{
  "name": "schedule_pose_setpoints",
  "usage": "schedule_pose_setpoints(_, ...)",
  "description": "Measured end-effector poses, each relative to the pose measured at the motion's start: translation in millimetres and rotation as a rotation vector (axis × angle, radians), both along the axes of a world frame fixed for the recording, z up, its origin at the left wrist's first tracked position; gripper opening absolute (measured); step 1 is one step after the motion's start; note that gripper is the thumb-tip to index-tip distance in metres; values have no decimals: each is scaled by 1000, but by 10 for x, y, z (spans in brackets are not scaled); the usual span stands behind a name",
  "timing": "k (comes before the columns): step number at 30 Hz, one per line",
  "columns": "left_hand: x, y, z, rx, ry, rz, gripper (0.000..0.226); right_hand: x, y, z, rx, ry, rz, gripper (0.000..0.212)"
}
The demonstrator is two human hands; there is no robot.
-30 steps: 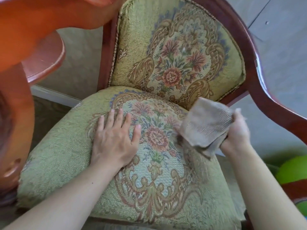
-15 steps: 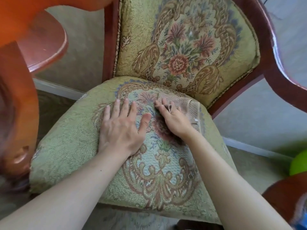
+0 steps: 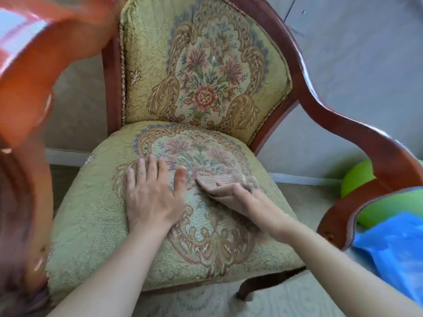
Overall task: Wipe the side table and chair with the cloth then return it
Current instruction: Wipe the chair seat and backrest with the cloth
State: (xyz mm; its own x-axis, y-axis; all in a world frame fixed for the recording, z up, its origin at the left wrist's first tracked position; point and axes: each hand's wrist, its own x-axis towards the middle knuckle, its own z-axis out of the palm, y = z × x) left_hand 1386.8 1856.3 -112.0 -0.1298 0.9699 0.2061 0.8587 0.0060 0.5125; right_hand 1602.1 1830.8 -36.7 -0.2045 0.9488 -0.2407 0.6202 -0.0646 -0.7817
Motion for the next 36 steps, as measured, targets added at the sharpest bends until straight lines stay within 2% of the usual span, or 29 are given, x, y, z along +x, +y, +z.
schedule_pose_setpoints(2,-35,2,-14,15,-48,-12,98,196,189,262,-194,360,-360,49)
schedule_pose_setpoints(3,-48,7,-23,24,-70,-12,98,286,316,396,-206,490,-465,48)
schedule_pose_setpoints(6,-31,-11,-46,55,-107,-5,97,466,677,641,-61,654,-694,51)
schedule_pose_setpoints(8,-20,-16,-52,48,-102,-8,97,536,884,659,123,545,-844,51)
schedule_pose_setpoints(10,-13,-5,-54,34,-74,0,97,534,1091,588,289,221,-894,59)
schedule_pose_setpoints(12,-1,7,-49,29,-50,2,96,369,1287,424,378,12,-807,61)
schedule_pose_setpoints(14,-1,10,-39,22,-50,9,94,36,1421,167,334,-160,-624,55)
schedule_pose_setpoints(16,-6,15,-34,20,-56,12,93,-317,1507,-113,267,-297,-468,58)
schedule_pose_setpoints(18,3,13,-20,19,-44,13,95,-628,1484,-274,325,-363,-369,57)
schedule_pose_setpoints(22,13,-18,19,-12,-63,18,96,-932,1148,-298,387,-331,-110,53)
schedule_pose_setpoints(25,-14,-30,70,-47,-124,18,105,-753,821,-223,291,-150,-26,53)
schedule_pose_setpoints(27,-43,25,170,-53,-222,72,123,-569,649,-162,147,48,-79,56)
schedule_pose_setpoints(28,-53,96,248,-39,-277,113,132,-486,606,-126,36,229,-182,51)
schedule_pose_setpoints(30,-56,311,412,33,-301,134,142,-330,659,14,-178,731,-376,36)
schedule_pose_setpoints(31,-40,435,481,88,-277,104,140,-231,729,59,-221,950,-396,38)
schedule_pose_setpoints(33,13,724,628,189,-247,25,125,-45,958,160,-238,1303,-437,62)
schedule_pose_setpoints(36,82,1158,776,314,-166,-35,106,244,1415,292,-126,1498,-440,69)
